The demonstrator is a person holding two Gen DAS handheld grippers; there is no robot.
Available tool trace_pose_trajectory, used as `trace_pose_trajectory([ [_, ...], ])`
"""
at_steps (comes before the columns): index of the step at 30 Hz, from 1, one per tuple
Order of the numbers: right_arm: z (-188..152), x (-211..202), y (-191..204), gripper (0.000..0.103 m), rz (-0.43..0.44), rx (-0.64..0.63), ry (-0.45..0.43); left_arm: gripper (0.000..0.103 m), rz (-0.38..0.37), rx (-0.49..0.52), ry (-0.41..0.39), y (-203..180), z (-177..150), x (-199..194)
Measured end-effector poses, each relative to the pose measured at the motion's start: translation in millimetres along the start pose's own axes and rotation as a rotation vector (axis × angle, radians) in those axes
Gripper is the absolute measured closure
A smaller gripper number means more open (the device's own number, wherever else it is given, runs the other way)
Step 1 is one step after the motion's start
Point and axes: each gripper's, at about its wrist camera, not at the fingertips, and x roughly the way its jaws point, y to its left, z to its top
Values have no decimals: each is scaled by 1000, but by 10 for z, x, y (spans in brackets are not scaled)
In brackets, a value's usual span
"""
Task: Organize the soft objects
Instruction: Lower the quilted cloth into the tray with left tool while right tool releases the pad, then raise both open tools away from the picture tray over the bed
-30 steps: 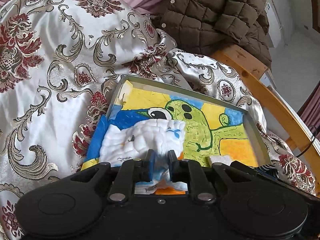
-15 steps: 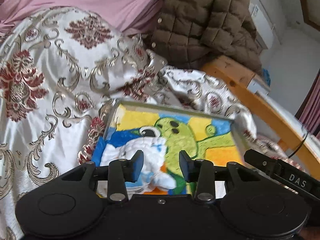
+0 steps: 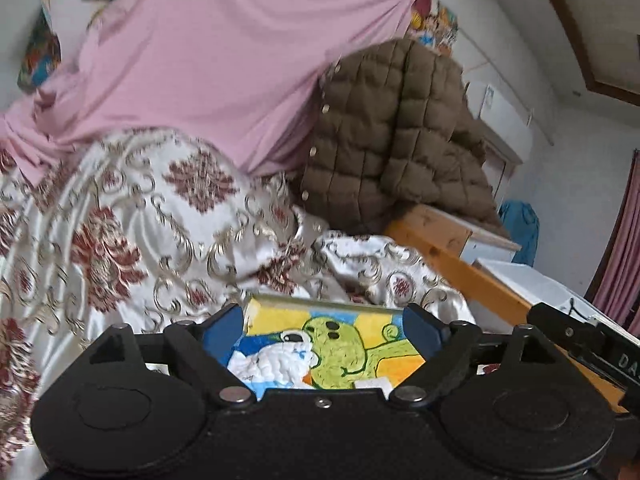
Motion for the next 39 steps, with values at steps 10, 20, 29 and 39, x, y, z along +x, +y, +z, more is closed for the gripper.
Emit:
trace_pose_trajectory([
  [10,-89,-779,15,1,-23,-25,-43,2,37,118,-77,-231,-302,-848],
  [20,-499,-1231,-27,1,-106,-56,78,1,84,121,-16,-132,-691,-1286],
  [29,-795,-1475,65,1,-124,-76,152,1,112,180,61,-127,-1016,-1512],
  [39,-1133,-1766,123,1,-190,-84,258,1,150,237,177,-168,-1258,-1595],
])
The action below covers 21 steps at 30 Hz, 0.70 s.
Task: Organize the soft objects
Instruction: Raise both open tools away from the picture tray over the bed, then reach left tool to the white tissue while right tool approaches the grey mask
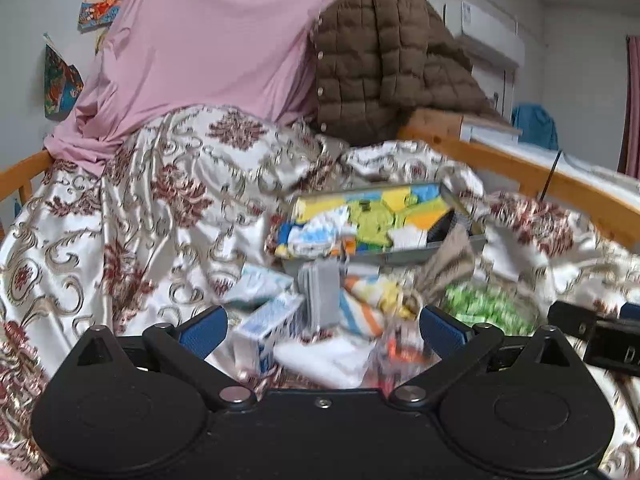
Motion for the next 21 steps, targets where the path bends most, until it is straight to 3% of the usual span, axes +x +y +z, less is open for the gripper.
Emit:
trace_pose_trajectory([
  [10,-181,241,53,1,9,7,207,1,41,0,194,42,-170,187],
  [21,-273,394,195,1,20,-46,299,1,91,-39,341,186,-196,265],
])
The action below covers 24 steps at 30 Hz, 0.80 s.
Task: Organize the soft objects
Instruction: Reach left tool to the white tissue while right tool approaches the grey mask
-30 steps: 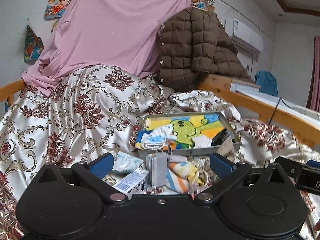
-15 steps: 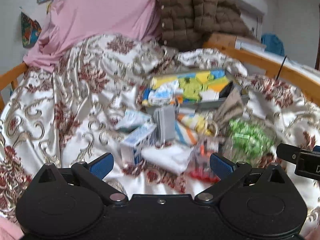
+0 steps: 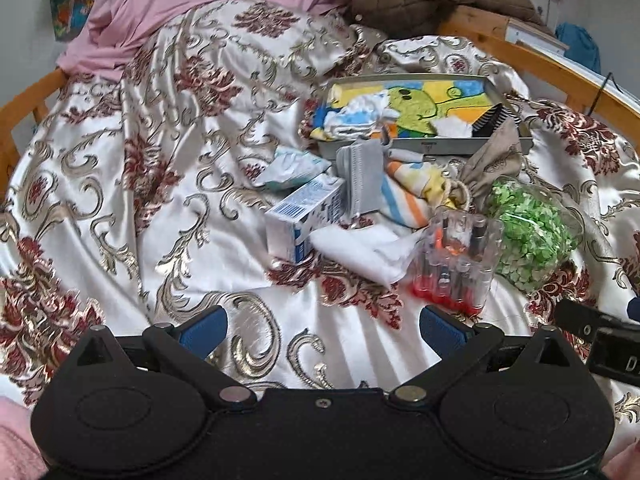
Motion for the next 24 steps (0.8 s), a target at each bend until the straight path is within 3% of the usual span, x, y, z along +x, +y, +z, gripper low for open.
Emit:
trace_pose_trajectory([
  [7,18,86,107,1,18,-68,44,1,21,-35,84,75,53,109],
  [12,79,103,146,1,83,-77,46,1,-38,-95,155,151,128,268],
  [18,180,163,144,1,116,-51,23,1,-8,-196,156,221,191,402],
  [24,296,238,111,1,147,-38,-19,1,-76,-198,168,129,373,594],
])
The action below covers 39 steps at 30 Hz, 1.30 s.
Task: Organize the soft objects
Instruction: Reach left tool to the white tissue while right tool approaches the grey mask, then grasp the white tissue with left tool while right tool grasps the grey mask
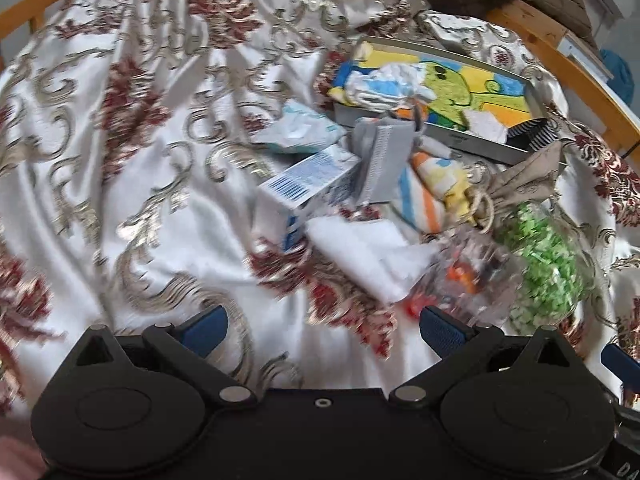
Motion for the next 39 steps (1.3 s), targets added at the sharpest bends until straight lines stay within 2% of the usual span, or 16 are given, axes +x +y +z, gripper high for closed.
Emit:
trace_pose_trajectory([
  [5,72,47,-50,0,-13,10,-37,1,-13,-4,28,-39,114,203],
  [10,144,143,-116,0,8,52,-45,1,-50,-123,86,85,120,431],
  [16,282,310,-70,0,43,-26,-74,1,-97,-266,90,192,148,591],
  [20,384,449,-7,0,69,-67,-95,2,-113,-294,71,170,170,650],
  [24,486,574,16,1,103,-87,-162,6,-109,-290,61,146,174,668],
  [30,694,845,62,1,209,-88,-178,18,-92,-284,28,139,143,671],
  [32,749,934,131,1,237,-120,-162,29,-86,-284,11,134,138,659],
  [35,828,1110,271,1,270,-176,-127,38,-72,-300,-5,155,135,641],
  [39,920,1308,404,12,311,-221,-90,45,-72,-329,-8,212,137,642],
])
